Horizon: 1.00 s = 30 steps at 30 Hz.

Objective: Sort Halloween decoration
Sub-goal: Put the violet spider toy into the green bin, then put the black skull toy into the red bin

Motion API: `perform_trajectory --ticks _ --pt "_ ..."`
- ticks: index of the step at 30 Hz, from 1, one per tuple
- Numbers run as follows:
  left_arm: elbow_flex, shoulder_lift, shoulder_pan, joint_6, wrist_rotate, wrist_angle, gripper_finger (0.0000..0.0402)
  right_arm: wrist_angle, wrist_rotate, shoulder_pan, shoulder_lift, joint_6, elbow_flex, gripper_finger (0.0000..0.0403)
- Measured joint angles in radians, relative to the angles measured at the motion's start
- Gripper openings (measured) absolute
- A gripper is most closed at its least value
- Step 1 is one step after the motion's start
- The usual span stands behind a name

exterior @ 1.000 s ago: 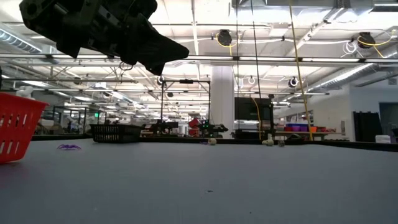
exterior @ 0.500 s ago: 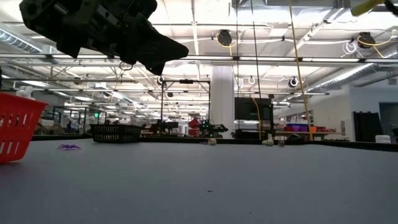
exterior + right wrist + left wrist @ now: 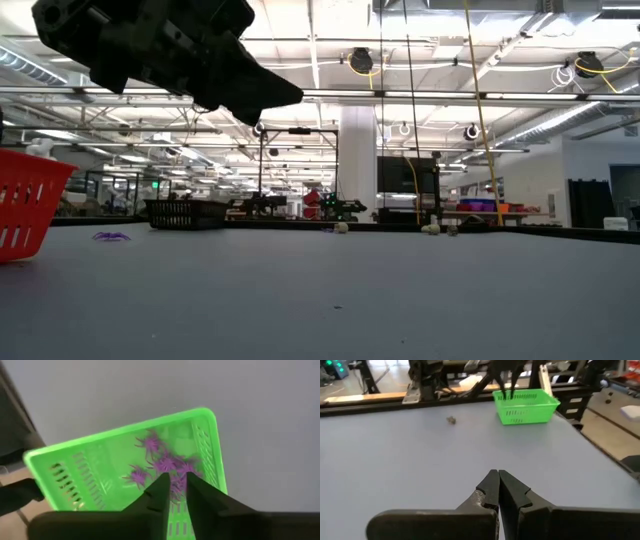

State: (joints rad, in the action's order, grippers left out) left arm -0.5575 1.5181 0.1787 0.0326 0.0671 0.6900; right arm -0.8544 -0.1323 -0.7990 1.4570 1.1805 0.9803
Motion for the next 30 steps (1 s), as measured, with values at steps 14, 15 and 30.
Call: perform_trajectory --ticks 14,15,30 --pt "0.0 -0.03 0.0 0.008 -0.02 -0.027 0.0002 -0.124 0.089 0.101 0.0 -0.205 0.12 0.0027" --pt "-0.001 -0.031 0.0 0.008 -0.022 -0.022 0.0002 -0.121 0.109 0.114 0.0 -0.235 0.12 0.0014" --pt "0.004 -0.03 -0.044 0.0 -0.091 -0.048 0.0002 0.075 0.259 0.405 -0.001 -0.736 0.075 0.0001"
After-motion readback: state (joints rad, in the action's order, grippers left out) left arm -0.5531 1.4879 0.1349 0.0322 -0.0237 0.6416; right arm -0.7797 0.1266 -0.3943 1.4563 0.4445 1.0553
